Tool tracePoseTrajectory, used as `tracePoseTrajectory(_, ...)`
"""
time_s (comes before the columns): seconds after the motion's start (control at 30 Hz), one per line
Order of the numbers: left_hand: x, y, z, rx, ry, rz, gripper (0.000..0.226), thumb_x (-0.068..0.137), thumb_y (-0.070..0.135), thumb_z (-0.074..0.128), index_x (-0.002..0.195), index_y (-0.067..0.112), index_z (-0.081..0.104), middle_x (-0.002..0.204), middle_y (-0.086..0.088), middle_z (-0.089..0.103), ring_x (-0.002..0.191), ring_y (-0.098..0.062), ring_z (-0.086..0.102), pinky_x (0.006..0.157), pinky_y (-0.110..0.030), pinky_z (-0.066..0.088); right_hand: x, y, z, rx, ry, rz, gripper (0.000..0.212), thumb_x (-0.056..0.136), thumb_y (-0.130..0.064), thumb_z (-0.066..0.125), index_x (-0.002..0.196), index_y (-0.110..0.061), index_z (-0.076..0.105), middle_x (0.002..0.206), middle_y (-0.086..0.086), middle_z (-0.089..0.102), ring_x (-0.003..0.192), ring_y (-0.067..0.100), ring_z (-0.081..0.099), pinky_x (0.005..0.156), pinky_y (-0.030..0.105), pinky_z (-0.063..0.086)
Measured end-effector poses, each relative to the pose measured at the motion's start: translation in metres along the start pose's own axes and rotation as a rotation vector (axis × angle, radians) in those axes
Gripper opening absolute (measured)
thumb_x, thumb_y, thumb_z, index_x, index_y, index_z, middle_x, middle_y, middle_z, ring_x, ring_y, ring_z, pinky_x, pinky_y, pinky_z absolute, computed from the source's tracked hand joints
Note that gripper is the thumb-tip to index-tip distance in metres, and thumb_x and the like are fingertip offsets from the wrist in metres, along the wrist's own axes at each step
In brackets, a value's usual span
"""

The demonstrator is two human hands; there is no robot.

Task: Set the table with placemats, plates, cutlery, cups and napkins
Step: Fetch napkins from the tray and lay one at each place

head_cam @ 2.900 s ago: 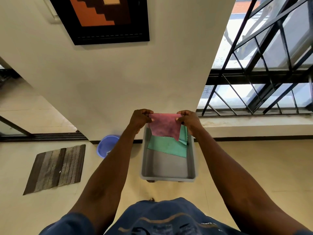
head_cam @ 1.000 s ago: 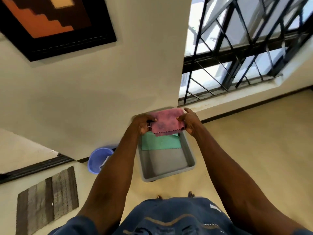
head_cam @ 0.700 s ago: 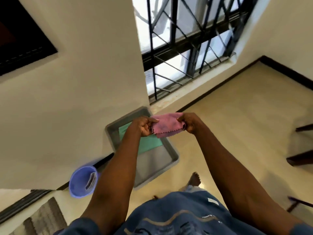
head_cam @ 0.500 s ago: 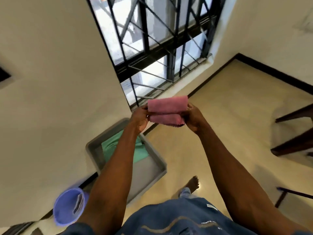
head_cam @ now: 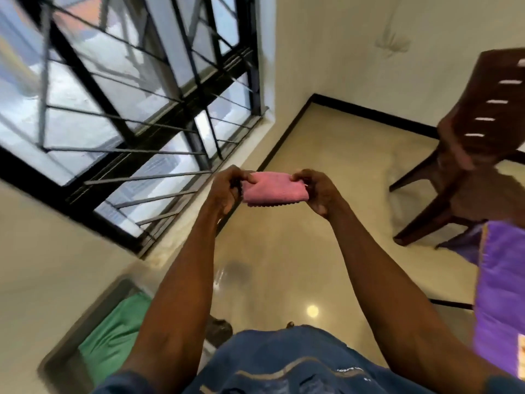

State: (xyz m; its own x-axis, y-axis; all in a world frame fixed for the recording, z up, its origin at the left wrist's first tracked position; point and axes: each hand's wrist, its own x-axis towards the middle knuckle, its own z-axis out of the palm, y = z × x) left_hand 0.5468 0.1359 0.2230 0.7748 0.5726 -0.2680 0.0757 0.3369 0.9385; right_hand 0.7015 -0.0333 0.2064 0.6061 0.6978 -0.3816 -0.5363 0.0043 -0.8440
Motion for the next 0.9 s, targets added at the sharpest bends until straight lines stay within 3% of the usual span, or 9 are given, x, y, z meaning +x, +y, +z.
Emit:
tracePoseTrajectory(0.13,0.069,-0.005,0.057,0.279,-0.199,-0.088,0.031,0.066,0.009,0.077,0.091,0.008,0.060,0.093,-0.016,0.057,0.082,-0.026,0.056,0.065,-0.035,0.045,0.027,-0.032,-0.061,-0.197,0.129,-0.045,0.044,0.061,0.007,0.062,0.101,-0.012,0.059,0.093,0.012,0.061,0.077,0.020,0.058,0.061,0.025,0.048)
tracePoseTrajectory(0.27,0.145,-0.020,0.125,0.501,-0.581,-0.312,0.064,0.066,0.009,0.084,0.122,0.015,0.054,0.108,-0.015,0.063,0.101,-0.030,0.060,0.081,-0.041,0.051,0.045,-0.060,-0.124,-0.219,0.253,-0.073,0.059,0.058,0.008,0.066,0.112,-0.012,0.055,0.094,0.010,0.060,0.081,0.019,0.056,0.061,0.024,0.049)
tracePoseTrajectory(0.43,0.222,-0.040,0.237,0.787,-0.896,-0.355,0.044,0.079,0.031,0.080,0.115,0.009,0.068,0.112,-0.013,0.072,0.110,-0.031,0.066,0.099,-0.046,0.051,0.066,-0.088,-0.208,-0.293,0.366,-0.106,0.055,0.054,-0.001,0.075,0.103,-0.019,0.060,0.097,0.010,0.060,0.086,0.018,0.057,0.074,0.031,0.049)
tracePoseTrajectory(0.53,0.264,-0.057,0.300,0.682,-0.928,-0.384,0.046,0.076,0.021,0.079,0.117,0.006,0.067,0.115,-0.015,0.070,0.114,-0.034,0.063,0.104,-0.052,0.046,0.075,-0.101,-0.255,-0.060,0.613,-0.182,0.038,0.072,0.000,0.077,0.100,-0.016,0.056,0.085,0.003,0.060,0.075,0.013,0.057,0.068,0.026,0.049)
tracePoseTrajectory(0.6,0.286,-0.065,0.336,0.575,-0.930,-0.428,0.043,0.081,0.009,0.074,0.122,0.004,0.064,0.120,-0.016,0.068,0.116,-0.035,0.061,0.104,-0.049,0.046,0.078,-0.105,-0.277,0.100,0.721,-0.161,0.026,0.080,-0.028,0.076,0.097,-0.018,0.059,0.081,0.000,0.063,0.071,0.012,0.059,0.065,0.026,0.046)
tracePoseTrajectory(0.67,0.306,-0.072,0.372,0.565,-0.943,-0.427,0.042,0.081,0.007,0.074,0.121,0.006,0.063,0.119,-0.014,0.069,0.110,-0.031,0.063,0.097,-0.045,0.050,0.083,-0.106,-0.295,0.247,0.729,-0.098,0.033,0.085,-0.047,0.067,0.102,-0.018,0.066,0.088,0.001,0.069,0.079,0.014,0.065,0.072,0.029,0.051)
tracePoseTrajectory(0.77,0.336,-0.084,0.419,0.544,-0.950,-0.426,0.037,0.082,0.009,0.075,0.117,0.007,0.063,0.113,-0.015,0.071,0.105,-0.032,0.066,0.084,-0.041,0.057,0.097,-0.110,-0.319,0.364,0.779,-0.100,0.024,0.089,-0.032,0.067,0.102,-0.011,0.067,0.097,0.006,0.070,0.089,0.019,0.065,0.079,0.032,0.053)
tracePoseTrajectory(0.83,0.351,-0.092,0.450,0.536,-0.999,-0.458,0.034,0.083,0.010,0.075,0.115,0.008,0.063,0.113,-0.014,0.071,0.105,-0.033,0.067,0.084,-0.042,0.057,0.107,-0.120,-0.336,0.410,0.856,-0.113,0.015,0.088,-0.019,0.070,0.098,-0.009,0.067,0.099,0.008,0.070,0.091,0.022,0.063,0.075,0.031,0.052)
tracePoseTrajectory(0.9,0.358,-0.100,0.477,0.526,-1.077,-0.504,0.030,0.085,0.007,0.071,0.114,0.012,0.064,0.116,-0.013,0.070,0.106,-0.031,0.066,0.090,-0.044,0.055,0.111,-0.128,-0.352,0.469,0.906,-0.072,0.028,0.084,-0.022,0.075,0.107,-0.008,0.067,0.106,0.009,0.071,0.095,0.023,0.064,0.076,0.033,0.054)
